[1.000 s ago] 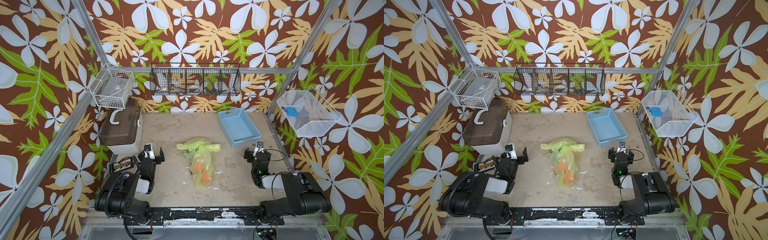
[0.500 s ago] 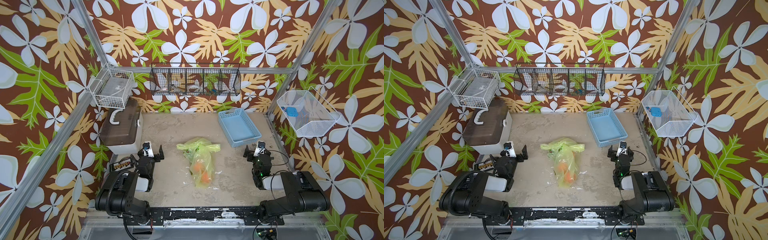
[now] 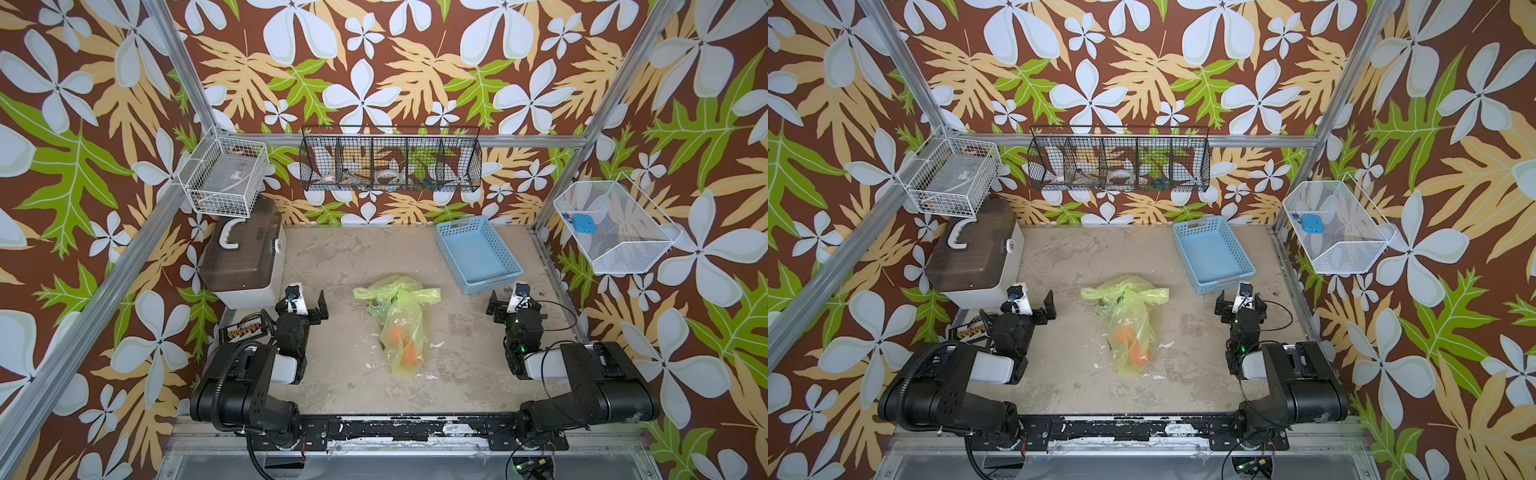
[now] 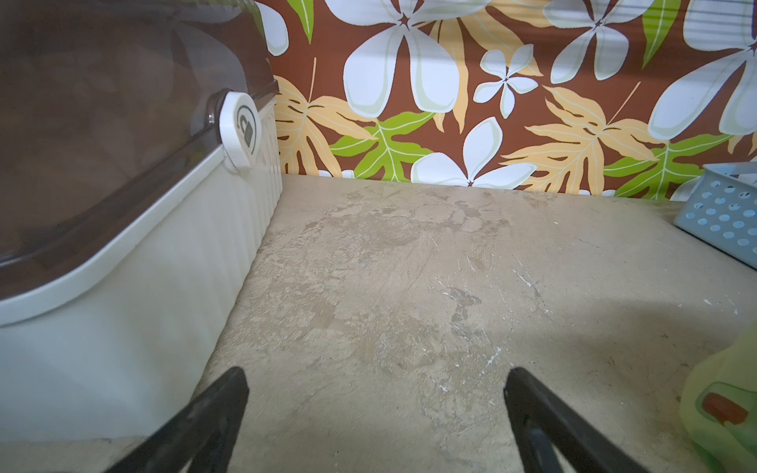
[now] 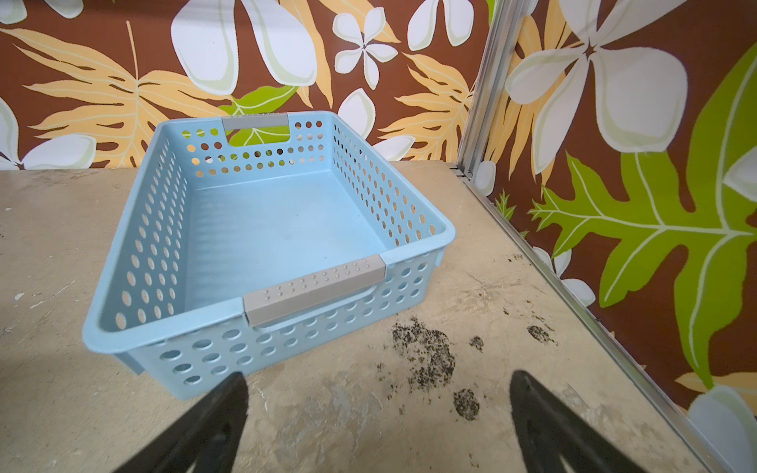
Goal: Place the oranges into plastic bags & tie knots
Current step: Reset both arms
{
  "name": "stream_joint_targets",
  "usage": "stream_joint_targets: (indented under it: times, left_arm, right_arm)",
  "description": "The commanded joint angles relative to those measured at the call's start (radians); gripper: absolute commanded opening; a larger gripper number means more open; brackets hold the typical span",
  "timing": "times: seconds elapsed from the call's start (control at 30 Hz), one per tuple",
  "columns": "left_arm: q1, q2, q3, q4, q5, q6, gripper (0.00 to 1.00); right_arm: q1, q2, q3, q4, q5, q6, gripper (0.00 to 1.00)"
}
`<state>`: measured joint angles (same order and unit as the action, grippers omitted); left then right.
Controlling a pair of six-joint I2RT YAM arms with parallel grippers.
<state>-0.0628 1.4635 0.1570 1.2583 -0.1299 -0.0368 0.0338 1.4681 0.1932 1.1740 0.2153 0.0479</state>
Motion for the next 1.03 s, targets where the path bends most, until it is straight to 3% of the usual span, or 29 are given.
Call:
stream_joint_targets:
  times: [0.0,0.07,0.17,0.23,0.37,0.47,0.57,0.7,1.0]
  left_arm:
    - [0.001,-0.004,0.001,0.044,-0.003,0.001,1.00]
    - [0.001,-0.003,0.001,0.045,-0.002,0.002,1.00]
    - [0.000,-0.022,-0.060,0.145,0.197,0.083,1.00]
    - [0.000,-0.025,-0.105,0.211,0.210,0.081,1.00]
    - [0.000,-0.012,-0.037,0.107,0.066,0.021,1.00]
    - [0.002,-0.015,-0.056,0.134,0.214,0.078,1.00]
    - [0.004,-0.010,-0.043,0.119,0.165,0.062,1.00]
    - [0.003,-0.004,-0.002,0.048,0.042,0.013,1.00]
    - [0.017,-0.008,-0.009,0.053,0.088,0.013,1.00]
  right_arm:
    - [0.002,-0.002,0.001,0.031,0.002,-0.003,0.99]
    - [0.002,-0.003,0.000,0.033,0.002,-0.003,1.00]
    - [-0.005,-0.021,-0.025,0.061,-0.126,-0.043,0.99]
    - [-0.003,-0.018,-0.061,0.130,-0.178,-0.068,1.00]
    - [-0.003,-0.004,-0.008,0.046,0.023,0.010,1.00]
    - [0.000,-0.005,-0.003,0.037,-0.167,-0.068,0.99]
    - [-0.005,0.000,0.000,0.035,-0.038,-0.007,0.99]
    - [-0.006,0.000,0.001,0.032,-0.029,-0.006,1.00]
    - [-0.006,0.000,0.002,0.033,-0.030,-0.006,1.00]
